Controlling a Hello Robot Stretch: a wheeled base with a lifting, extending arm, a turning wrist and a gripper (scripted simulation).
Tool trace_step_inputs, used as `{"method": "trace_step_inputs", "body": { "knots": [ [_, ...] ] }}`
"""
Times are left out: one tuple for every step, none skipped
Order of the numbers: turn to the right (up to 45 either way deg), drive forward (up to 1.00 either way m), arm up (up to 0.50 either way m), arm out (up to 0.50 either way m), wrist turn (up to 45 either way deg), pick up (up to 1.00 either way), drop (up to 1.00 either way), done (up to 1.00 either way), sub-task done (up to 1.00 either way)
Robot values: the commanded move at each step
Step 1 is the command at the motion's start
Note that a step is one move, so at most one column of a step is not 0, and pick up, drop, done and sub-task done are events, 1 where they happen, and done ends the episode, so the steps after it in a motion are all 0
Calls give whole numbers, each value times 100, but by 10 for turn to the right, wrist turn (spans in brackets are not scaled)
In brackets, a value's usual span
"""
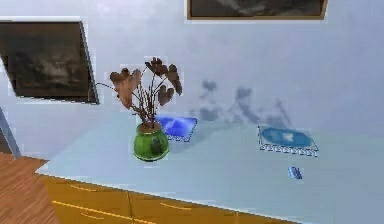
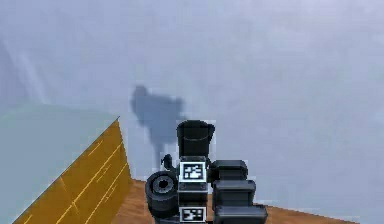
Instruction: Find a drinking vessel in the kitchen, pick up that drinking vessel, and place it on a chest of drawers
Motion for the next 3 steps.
{"method": "trace_step_inputs", "body": {
  "knots": [
    [270,0,0,0,0,0,0,0,0],
    [-150,0,0,0,0,0,0,0,0],
    [-30,0,0,0,0,0,0,0,0]
  ]
}}
